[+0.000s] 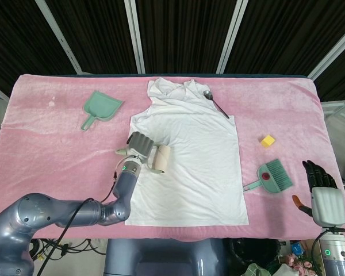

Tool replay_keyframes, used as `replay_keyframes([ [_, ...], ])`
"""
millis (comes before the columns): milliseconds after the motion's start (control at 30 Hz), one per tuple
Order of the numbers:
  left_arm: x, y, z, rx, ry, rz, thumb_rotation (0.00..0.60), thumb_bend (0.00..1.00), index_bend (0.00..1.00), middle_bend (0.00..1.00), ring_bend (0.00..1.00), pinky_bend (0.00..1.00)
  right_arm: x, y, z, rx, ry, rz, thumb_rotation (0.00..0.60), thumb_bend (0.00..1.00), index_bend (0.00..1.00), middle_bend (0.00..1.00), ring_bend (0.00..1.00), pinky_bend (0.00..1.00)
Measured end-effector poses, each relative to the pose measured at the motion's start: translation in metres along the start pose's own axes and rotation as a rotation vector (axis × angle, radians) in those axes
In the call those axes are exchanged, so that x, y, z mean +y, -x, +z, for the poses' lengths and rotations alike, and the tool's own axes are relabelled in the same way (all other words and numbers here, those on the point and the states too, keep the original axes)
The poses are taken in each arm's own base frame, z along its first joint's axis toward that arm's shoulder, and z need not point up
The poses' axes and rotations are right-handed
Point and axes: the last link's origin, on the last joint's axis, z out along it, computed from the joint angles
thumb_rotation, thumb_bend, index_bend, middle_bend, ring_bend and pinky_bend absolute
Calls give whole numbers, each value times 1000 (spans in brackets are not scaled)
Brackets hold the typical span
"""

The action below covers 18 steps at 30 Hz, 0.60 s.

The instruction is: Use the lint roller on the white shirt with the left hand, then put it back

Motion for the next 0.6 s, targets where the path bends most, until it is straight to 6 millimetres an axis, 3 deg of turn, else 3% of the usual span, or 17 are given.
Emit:
replay_keyframes([
  [333, -44, 36, -2, -58, -41, 2, 600, 547, 648, 613, 430, 503, -1, 0, 0, 3, 0, 3, 600, 121, 21, 81, 122, 215],
  [600, -60, 40, -3, -57, -63, -5, 600, 547, 648, 613, 430, 503, -1, 2, 0, -7, -1, 3, 600, 121, 21, 81, 122, 215],
])
